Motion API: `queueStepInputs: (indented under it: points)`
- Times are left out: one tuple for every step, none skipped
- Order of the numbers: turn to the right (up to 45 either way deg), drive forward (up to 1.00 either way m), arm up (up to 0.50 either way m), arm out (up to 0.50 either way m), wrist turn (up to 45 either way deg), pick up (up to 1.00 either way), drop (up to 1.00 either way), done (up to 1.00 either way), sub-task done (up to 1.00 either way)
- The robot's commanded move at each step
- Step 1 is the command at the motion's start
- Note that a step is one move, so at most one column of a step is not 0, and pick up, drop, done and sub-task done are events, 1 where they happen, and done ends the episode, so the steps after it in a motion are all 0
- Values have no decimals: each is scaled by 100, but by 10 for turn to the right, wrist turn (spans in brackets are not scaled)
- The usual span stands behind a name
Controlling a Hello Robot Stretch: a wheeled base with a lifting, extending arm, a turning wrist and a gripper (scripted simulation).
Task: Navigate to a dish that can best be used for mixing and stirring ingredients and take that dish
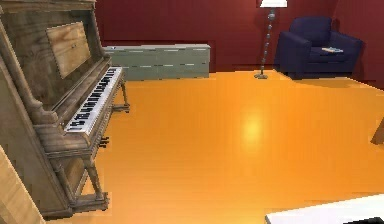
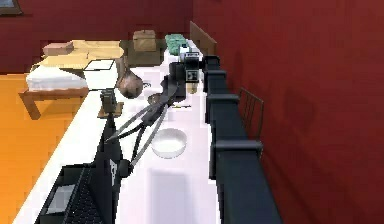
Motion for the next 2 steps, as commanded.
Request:
queueStepInputs:
  points:
    - [0, 0, 0, 0, 450, 0, 0, 0, 0]
    - [0, 0, 0, 0, 450, 0, 0, 0, 0]
